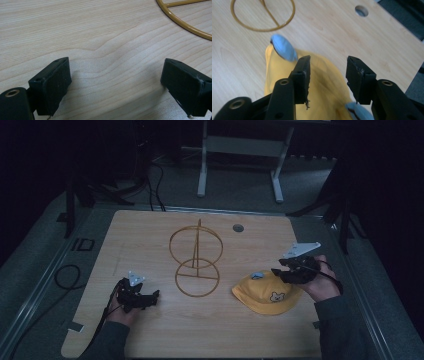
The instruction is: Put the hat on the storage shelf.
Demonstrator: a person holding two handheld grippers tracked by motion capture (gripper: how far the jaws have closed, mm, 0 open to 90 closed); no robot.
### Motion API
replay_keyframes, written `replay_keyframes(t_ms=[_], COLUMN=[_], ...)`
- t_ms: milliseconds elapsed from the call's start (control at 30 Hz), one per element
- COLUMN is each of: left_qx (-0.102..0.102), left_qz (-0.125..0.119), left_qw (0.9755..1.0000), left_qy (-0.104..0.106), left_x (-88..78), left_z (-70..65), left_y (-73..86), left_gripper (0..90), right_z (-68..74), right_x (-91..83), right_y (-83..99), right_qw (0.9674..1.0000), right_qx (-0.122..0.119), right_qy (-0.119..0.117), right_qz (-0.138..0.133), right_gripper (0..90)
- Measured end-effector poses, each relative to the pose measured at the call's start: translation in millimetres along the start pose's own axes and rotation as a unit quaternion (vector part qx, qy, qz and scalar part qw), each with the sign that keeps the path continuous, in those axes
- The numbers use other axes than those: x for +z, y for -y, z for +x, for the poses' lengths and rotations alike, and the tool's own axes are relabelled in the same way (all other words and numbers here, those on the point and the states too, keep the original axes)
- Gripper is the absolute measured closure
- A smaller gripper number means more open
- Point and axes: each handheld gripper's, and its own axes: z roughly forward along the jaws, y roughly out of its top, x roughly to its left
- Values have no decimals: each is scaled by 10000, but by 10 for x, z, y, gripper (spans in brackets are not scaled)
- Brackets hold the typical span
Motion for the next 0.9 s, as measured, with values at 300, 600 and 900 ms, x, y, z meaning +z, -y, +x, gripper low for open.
replay_keyframes(t_ms=[300, 600, 900], left_qx=[-28, -27, -26], left_qz=[-23, -24, -24], left_qw=[10000, 10000, 10000], left_qy=[-2, -3, -3], left_x=[3, 3, 3], left_z=[-4, -4, -4], left_y=[1, 1, 1], left_gripper=[96, 96, 96], right_z=[-41, -93, -53], right_x=[78, 221, 273], right_y=[43, 88, 84], right_qw=[9989, 9961, 9905], right_qx=[-82, -143, -505], right_qy=[-122, -262, -435], right_qz=[437, 828, 1200], right_gripper=[490, 498, 797])
